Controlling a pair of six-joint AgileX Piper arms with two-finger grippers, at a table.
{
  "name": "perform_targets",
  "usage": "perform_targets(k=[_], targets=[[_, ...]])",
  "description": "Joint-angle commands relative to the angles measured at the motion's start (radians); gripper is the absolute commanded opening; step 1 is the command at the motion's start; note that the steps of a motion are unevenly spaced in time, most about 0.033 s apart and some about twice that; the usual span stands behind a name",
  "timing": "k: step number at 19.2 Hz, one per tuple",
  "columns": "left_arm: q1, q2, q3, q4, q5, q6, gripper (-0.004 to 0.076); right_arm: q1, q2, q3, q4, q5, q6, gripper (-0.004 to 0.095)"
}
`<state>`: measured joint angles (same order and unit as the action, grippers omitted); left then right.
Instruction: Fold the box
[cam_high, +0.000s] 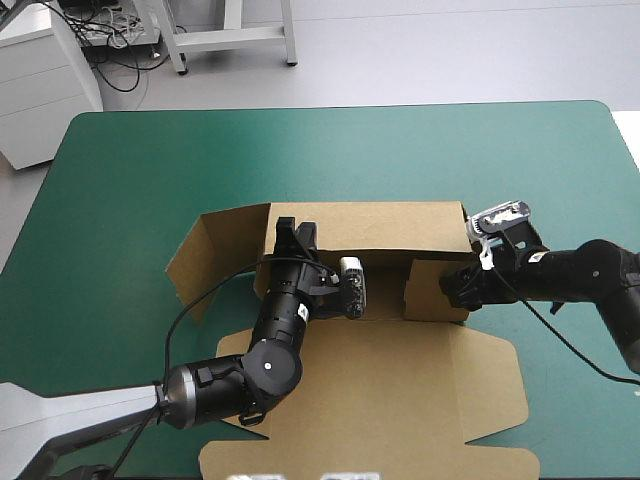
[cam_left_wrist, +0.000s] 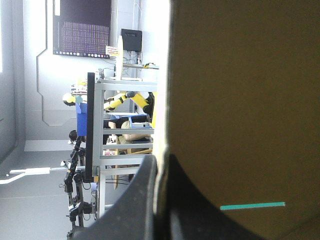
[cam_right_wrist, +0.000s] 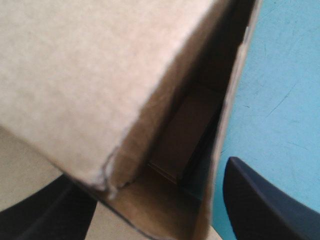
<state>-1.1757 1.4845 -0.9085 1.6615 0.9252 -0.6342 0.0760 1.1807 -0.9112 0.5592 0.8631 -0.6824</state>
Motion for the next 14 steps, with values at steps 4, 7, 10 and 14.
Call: perform_targets(k=[4, 7, 10, 14], targets=[[-0.004, -0.033, -0.031, 0.058, 0.036, -0.011, -0.0032, 0.096, -0.026, -0.007, -0.03, -0.172, 0.128, 0.0604], [-0.004, -0.033, -0.031, 0.058, 0.034, -0.011, -0.0032, 0.106, -0.027, 0.094, -0.003, -0.272, 0.128, 0.0475], [-0.004, -0.033, -0.031, 0.058, 0.025, -0.011, -0.0032, 0.106, -0.035, 0.176, 0.056, -0.407, 0.081, 0.0212], [-0.004, -0.033, -0.031, 0.056, 0.012, -0.011, -0.0032, 0.106, -0.04, 0.187, 0.179, -0.431, -0.057, -0.0015]])
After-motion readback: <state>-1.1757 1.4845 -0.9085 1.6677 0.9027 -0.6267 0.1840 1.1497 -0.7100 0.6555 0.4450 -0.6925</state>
